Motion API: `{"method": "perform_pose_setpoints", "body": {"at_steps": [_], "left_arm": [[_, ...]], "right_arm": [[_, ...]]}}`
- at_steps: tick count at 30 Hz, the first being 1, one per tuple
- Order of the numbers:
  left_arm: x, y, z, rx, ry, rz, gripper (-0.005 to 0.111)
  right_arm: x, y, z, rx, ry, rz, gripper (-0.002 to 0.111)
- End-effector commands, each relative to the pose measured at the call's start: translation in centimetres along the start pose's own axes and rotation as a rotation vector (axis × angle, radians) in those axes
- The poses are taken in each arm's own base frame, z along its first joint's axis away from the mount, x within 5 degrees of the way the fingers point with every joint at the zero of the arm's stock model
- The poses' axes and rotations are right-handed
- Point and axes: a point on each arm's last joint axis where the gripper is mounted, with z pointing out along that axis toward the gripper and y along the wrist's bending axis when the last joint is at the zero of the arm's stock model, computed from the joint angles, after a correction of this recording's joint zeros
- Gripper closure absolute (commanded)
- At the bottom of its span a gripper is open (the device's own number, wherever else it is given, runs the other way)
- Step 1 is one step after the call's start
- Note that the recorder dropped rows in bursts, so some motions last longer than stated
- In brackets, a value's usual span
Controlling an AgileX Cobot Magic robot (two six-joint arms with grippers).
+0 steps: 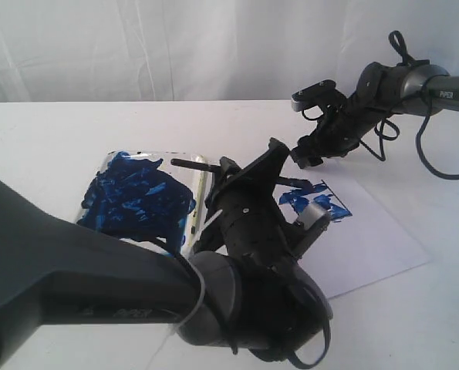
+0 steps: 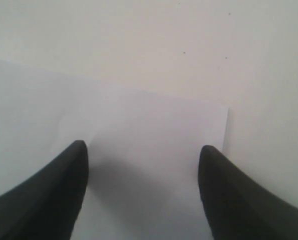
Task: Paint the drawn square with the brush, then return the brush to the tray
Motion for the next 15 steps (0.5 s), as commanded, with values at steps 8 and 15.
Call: {"method": "perform_pose_setpoints", "body": {"at_steps": [8, 15], "left_arm": [[0.8, 0.8, 1.0, -0.031, 0.018, -0.083, 0.107], [-0.3, -0.2, 0.9, 0.033, -0.063, -0.120, 0.107]], "right_arm": [[2.3, 0.2, 2.1, -0.017, 0.122, -0.059, 0.048], [2.3, 0.2, 2.1, -0.017, 0.122, -0.059, 0.048]]}}
